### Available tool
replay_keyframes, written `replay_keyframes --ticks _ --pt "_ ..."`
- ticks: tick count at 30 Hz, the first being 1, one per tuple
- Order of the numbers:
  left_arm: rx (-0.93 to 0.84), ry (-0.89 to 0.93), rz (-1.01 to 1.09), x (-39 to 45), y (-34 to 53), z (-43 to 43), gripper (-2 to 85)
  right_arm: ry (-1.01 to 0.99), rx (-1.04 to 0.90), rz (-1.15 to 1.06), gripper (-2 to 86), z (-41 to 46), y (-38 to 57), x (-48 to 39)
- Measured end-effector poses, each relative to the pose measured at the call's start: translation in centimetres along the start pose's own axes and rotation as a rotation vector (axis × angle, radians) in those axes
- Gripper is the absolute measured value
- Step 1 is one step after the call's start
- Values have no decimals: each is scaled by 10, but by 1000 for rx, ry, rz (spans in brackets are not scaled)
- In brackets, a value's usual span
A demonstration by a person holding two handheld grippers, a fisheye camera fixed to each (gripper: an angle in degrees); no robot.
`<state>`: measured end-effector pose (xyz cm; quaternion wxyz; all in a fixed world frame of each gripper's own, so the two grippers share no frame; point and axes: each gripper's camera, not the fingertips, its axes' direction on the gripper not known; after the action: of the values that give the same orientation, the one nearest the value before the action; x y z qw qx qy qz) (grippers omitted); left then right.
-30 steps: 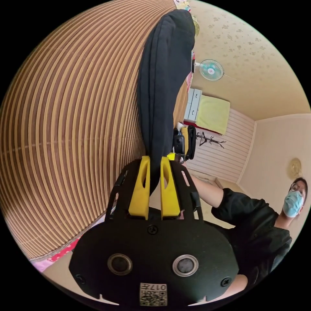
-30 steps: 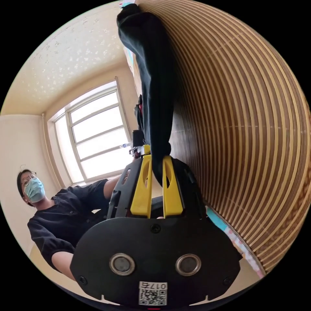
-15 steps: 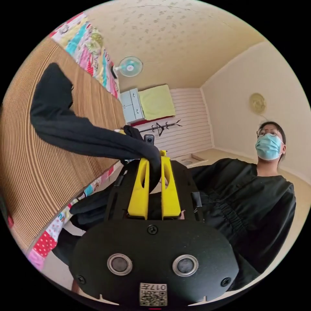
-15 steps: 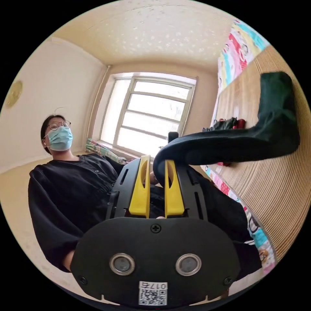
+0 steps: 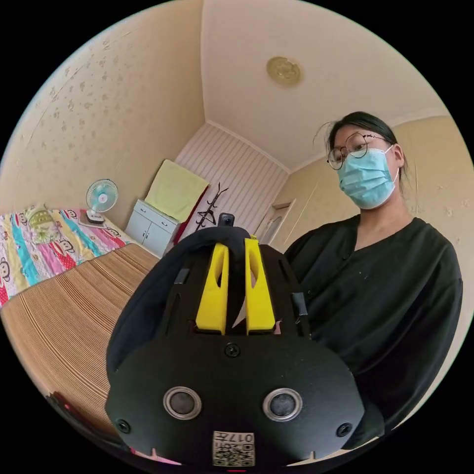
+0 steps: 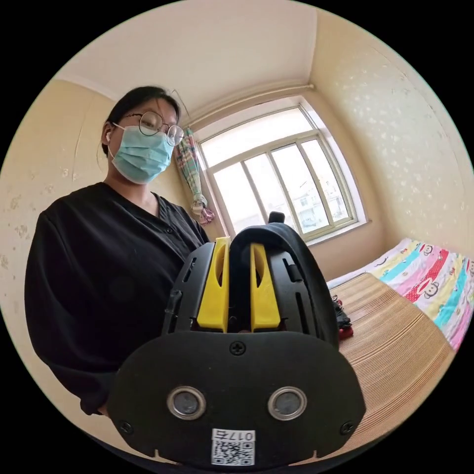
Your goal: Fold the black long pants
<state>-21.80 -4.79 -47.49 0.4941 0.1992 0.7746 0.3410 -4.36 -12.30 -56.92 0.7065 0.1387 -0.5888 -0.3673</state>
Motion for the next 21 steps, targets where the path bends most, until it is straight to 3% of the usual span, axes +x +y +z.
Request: replay_keyframes --ticks 5,7,13,18,21 --pt "-32 -136 -199 -62 -19 13 56 162 -30 161 28 0 -7 61" --pt "-69 -209 -392 -135 -9 20 53 239 -61 301 19 2 7 108" --pt "-195 -363 -651 -289 30 37 52 464 -230 581 9 32 57 244" --pt "-379 -473 -757 -339 91 58 53 526 -374 759 7 76 119 295" --pt "-375 -412 -860 -340 161 64 52 497 -427 841 9 100 169 292"
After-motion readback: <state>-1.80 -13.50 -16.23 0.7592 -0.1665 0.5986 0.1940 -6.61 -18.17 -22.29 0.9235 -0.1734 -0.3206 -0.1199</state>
